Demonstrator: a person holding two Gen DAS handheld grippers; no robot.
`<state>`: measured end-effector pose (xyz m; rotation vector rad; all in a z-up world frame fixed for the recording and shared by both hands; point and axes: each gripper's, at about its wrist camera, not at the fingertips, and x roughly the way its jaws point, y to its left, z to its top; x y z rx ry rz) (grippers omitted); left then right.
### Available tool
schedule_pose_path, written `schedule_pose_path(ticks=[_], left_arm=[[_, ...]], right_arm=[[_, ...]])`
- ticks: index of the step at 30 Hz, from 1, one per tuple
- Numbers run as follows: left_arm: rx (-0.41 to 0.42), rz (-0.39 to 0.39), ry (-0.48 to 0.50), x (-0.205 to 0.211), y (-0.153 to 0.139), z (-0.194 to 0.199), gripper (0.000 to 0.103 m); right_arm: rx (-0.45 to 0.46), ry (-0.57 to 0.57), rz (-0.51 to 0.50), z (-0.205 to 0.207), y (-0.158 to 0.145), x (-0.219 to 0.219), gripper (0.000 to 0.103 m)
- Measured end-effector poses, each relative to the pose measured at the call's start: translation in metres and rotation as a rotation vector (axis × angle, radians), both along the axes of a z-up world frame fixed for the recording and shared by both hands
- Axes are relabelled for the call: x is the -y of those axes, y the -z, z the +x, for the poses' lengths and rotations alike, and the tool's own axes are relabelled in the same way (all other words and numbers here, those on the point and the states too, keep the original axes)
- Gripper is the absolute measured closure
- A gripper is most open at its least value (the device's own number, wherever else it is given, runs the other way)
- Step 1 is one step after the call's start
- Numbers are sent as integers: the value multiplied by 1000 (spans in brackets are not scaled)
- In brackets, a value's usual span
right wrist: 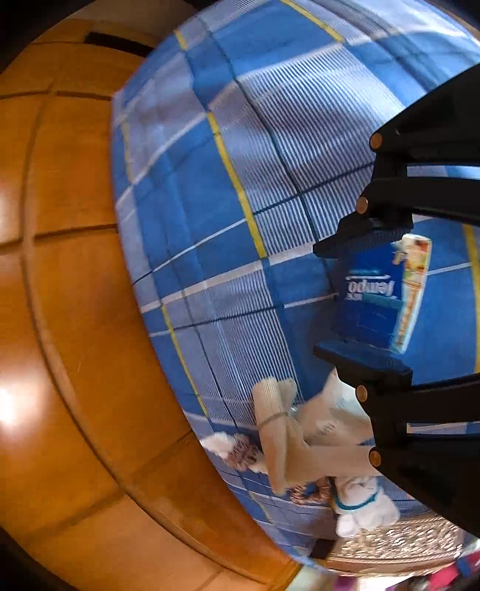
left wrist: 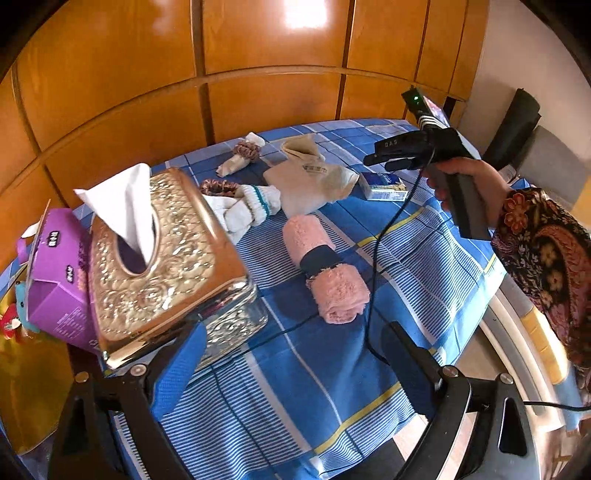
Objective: Organize soft objects
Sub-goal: 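Grasp the blue Tempo tissue pack with the right gripper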
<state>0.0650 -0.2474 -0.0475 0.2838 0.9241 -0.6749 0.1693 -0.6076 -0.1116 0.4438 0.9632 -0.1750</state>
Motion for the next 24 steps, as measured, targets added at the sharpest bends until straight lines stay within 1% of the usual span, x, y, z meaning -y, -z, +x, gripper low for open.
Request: schedule_pose_path(ticks=[3,6,7,8,10,11,14,16,18,19,20,24], left_arm=[[-10,-2,13,7,1,1,4],[-9,-6,26,15,1,1,4],[-8,-9,29,17,0,0,4],[-11,-14,33,20,0,0,4],[-20,-19,38,25,2,1,4],[-23,-16,38,30,3,2,4],[-32,-9,41,39,5,2,4],[-34,-8,44,42,5,2,4],[-34,-8,48,45,5,1,4],[-33,-6,51,47,4,1,4],[-32,-5,53,48,3,0,4],[-33,-3,71,55,4,0,4]], right_arm=[[-28,-14,8,-2,9,1,56],[-35,-114,96,-17,13,-6,56],[-35,-145,98,-22,12,-10,56],[-35,-170,86,-25,11,-14,56],[-45,-206,10,-27,8,-27,56],[-47,-218,-33,-26,7,-34,53],[-57,-243,-78,-20,7,-50,42],[-72,-230,-112,-15,12,-58,42],[-90,-162,-120,-16,19,-59,43],[-67,-141,-123,-19,18,-60,43],[-53,-131,-121,-20,18,-60,47],[-11,-94,-157,-42,17,-68,49]])
